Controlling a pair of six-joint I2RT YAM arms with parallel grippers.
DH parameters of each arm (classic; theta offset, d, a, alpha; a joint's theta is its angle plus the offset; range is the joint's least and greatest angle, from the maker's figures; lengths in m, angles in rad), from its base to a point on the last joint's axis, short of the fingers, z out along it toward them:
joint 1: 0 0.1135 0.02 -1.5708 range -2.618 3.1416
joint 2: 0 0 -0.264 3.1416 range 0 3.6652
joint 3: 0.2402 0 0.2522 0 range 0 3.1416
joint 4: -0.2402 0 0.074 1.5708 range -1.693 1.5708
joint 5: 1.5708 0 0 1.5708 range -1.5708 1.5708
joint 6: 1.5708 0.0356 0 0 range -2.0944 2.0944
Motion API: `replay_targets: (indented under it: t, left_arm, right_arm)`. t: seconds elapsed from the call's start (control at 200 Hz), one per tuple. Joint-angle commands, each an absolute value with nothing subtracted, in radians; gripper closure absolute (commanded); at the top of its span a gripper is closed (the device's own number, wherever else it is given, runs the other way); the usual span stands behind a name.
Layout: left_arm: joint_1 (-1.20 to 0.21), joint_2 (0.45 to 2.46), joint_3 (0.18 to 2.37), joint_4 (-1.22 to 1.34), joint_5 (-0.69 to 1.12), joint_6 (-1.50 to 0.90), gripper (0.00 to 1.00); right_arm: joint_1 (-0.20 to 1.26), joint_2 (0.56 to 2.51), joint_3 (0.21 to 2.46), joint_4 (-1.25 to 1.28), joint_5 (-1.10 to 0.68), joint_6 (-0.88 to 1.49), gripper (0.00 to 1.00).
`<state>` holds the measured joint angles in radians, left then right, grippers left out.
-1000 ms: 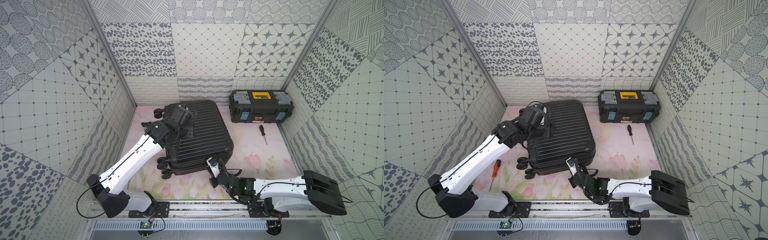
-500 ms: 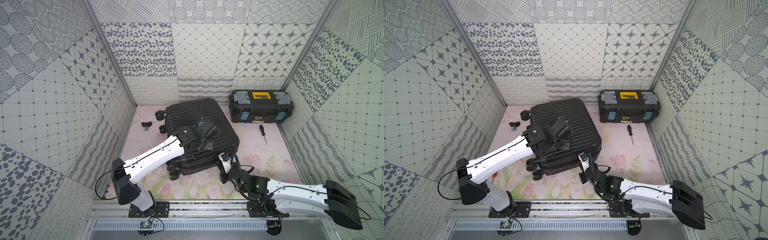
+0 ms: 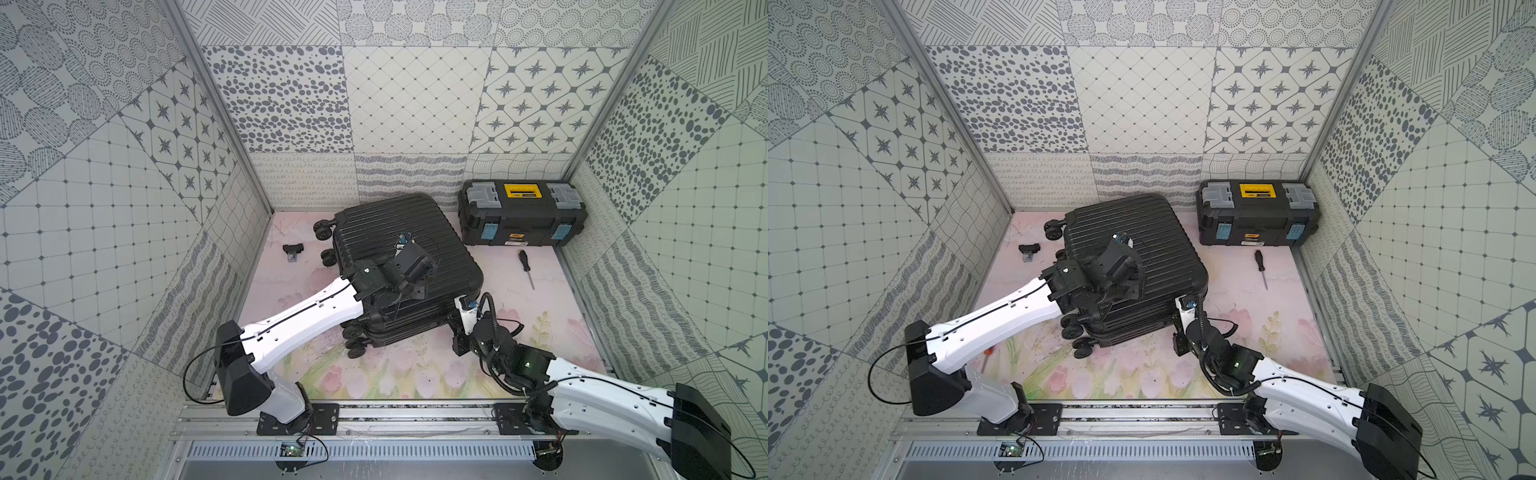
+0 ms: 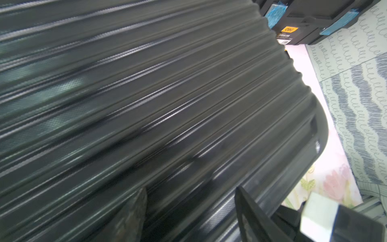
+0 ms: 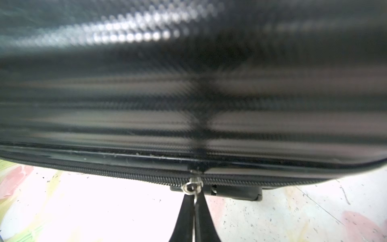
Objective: Open the suitcase zippers
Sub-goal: Unzip the zipper on the suitcase.
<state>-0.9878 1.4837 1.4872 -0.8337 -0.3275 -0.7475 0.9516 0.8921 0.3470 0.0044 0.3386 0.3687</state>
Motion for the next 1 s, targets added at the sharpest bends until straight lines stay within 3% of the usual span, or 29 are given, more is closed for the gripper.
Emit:
replay_targets:
  t: [0.0,0.135,0.36,0.435,0.996]
  left_arm:
    - [-0.980,1.404,1.490,-1.245,-0.350,-0.881,0.23]
    - [-0.981,1.191,1.383,-1.221,-0.294,-1.144,0.16]
    - [-0.980,0.862,1.125,-1.236,-0.294,-1.778,0.11]
    - [-0.979,0.788,1.067,-1.229,-0.325,-1.916,0.02]
    - [-0.978,0.809,0.903,-1.007,-0.435,-2.237,0.07]
  right_arm:
    - [0.947,0.918,0.371,0.039,0.330,0.397,1.00]
    - [0.966,0.958,0.381,0.073,0.345,0.408,1.00]
    - [0.983,1.053,0.405,0.136,0.357,0.404,1.00]
    - [0.985,1.071,0.408,0.149,0.353,0.405,1.00]
    - [1.016,1.098,0.431,0.111,0.348,0.384,1.00]
